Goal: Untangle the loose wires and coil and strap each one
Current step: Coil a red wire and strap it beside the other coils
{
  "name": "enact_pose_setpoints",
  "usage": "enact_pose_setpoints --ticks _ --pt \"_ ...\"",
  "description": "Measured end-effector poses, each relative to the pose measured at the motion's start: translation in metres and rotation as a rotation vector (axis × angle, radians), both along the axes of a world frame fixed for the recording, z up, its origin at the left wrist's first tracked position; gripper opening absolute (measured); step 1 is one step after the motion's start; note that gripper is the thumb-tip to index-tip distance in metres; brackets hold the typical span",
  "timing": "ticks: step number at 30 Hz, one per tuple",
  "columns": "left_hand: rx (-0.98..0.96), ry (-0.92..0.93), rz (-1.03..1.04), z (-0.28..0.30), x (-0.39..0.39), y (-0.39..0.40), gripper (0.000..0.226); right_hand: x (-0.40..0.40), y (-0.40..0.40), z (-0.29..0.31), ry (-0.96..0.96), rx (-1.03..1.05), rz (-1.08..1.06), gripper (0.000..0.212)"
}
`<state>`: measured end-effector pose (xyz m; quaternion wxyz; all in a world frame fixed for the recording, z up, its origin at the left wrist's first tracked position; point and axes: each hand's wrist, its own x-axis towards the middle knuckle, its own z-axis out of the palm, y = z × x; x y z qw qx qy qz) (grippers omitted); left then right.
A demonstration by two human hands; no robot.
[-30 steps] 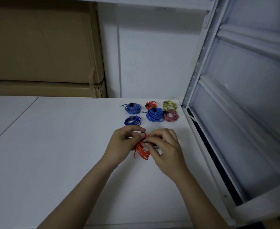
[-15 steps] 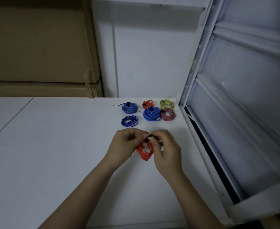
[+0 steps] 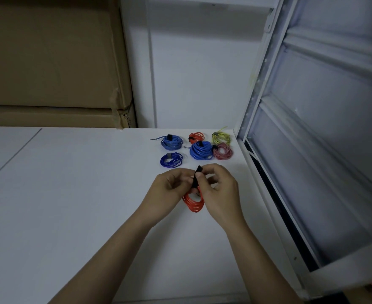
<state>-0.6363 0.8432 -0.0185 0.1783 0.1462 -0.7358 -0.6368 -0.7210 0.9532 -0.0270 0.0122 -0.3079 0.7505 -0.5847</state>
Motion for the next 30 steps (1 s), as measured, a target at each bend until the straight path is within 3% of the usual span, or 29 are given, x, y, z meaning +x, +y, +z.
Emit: enact_pose_setpoints --ticks 8,12,17,24,30 --pt "-0.208 0.09 0.059 0.005 0.002 0.002 0.03 0.0 0.0 0.012 -0.28 -0.181 0.07 0.025" --pt "-0.287 0.087 0.106 0.008 0.0 -0.002 0.028 -0.003 0.0 0.015 0.029 0.091 0.037 0.01" --pt "-0.319 0.084 0.153 0.01 0.0 -0.007 0.02 -0.007 0.007 0.019 0.379 0.261 0.126 0.016" --pt "-0.411 0.002 0.224 0.011 -0.006 -0.006 0.014 -0.004 0.004 0.021 0.542 0.457 0.149 0.012" --pt "-0.675 0.021 0.192 0.014 -0.007 -0.008 0.018 -0.002 -0.001 0.008 0.393 0.46 0.12 0.012"
